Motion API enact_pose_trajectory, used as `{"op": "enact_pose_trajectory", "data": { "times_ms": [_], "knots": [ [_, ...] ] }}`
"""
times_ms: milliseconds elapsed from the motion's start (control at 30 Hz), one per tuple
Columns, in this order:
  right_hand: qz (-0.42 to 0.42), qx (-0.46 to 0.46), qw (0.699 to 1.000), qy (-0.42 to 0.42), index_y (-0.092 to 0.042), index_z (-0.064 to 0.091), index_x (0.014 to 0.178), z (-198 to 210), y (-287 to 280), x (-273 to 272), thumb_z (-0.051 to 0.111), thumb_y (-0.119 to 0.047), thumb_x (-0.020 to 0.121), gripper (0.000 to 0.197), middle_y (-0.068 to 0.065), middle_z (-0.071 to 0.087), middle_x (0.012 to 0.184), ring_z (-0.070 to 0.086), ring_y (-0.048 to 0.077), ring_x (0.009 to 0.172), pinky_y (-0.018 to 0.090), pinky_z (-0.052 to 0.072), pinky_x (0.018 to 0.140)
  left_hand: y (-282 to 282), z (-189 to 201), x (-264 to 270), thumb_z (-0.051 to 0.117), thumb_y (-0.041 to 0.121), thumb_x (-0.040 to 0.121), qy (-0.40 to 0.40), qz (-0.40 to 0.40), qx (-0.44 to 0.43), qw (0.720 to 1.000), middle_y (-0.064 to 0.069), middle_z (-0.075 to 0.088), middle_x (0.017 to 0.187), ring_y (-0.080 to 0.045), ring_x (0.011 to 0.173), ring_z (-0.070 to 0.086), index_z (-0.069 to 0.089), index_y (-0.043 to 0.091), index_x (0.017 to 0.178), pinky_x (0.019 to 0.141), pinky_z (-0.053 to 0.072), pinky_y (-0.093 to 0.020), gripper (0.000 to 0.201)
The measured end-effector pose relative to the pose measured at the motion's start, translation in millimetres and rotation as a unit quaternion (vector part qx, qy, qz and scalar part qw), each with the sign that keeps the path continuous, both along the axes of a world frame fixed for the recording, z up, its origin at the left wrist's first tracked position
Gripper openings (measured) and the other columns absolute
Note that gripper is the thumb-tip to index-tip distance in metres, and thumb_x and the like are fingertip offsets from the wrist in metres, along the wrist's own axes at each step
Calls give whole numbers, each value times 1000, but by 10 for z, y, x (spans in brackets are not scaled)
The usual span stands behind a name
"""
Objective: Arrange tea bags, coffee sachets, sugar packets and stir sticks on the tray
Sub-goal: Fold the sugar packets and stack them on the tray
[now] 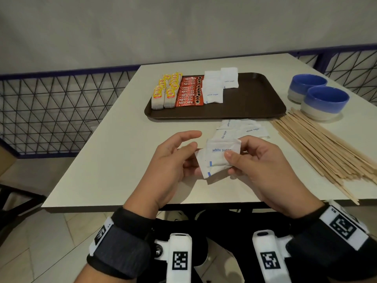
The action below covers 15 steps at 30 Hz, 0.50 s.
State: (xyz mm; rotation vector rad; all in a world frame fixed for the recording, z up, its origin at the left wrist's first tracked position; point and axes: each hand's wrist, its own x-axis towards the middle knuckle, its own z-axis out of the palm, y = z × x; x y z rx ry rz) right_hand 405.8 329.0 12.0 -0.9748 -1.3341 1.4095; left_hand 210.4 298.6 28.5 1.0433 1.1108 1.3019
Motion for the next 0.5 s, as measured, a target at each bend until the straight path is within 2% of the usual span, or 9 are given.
{"op": "enact_pose_trajectory", "data": {
  "times_ms": [100, 200, 300, 367, 433, 500],
  "knots": [
    [-5, 21, 999, -30, -7, 68, 95, 13, -9, 2, 73, -9, 91, 6, 1, 77, 90, 66, 12, 64, 38, 52, 68, -8, 1, -1, 65, 23, 94, -1, -17, 2, 1000, -28, 72, 102, -34, 85, 67, 65, 16, 124, 75, 58, -40, 30],
    [-4, 24, 999, -44, -11, 65, 95, 19, -10, -13, 76, -6, 87, 15, -4, 73, 82, 67, 12, 64, 35, 54, 65, -23, -7, 5, 76, 15, 87, 32, -37, 13, 999, -19, 77, 102, -35, 92, 74, 60, 19, 129, 83, 60, -42, 45],
    [-6, 23, 999, -36, -18, 63, 106, 10, -2, -17, 79, -3, 84, 31, 2, 74, 91, 72, 18, 77, 37, 56, 65, -26, -26, -4, 68, -1, 91, 45, -41, 20, 998, -16, 78, 100, -30, 87, 75, 60, 20, 129, 73, 59, -37, 44],
    [-1, 22, 999, -34, -20, 64, 113, 1, 0, -21, 79, -4, 84, 37, 5, 76, 94, 75, 21, 84, 37, 58, 68, -28, -28, -11, 66, -4, 91, 43, -37, 21, 998, -15, 78, 100, -27, 86, 75, 60, 20, 128, 71, 59, -34, 44],
    [11, 35, 998, -46, -18, 69, 111, -5, -4, -38, 77, -7, 86, 28, 6, 77, 95, 75, 20, 84, 37, 59, 73, -30, -26, -14, 66, -4, 91, 42, -33, 24, 998, -15, 78, 101, -27, 88, 75, 60, 20, 127, 70, 59, -33, 44],
    [23, 49, 997, -51, -18, 76, 97, -11, -15, -52, 75, -10, 90, 11, 9, 77, 91, 72, 19, 77, 37, 59, 74, -25, -32, -18, 66, -4, 91, 40, -25, 24, 999, -15, 78, 101, -27, 88, 75, 60, 19, 128, 69, 58, -32, 44]
  ]
}}
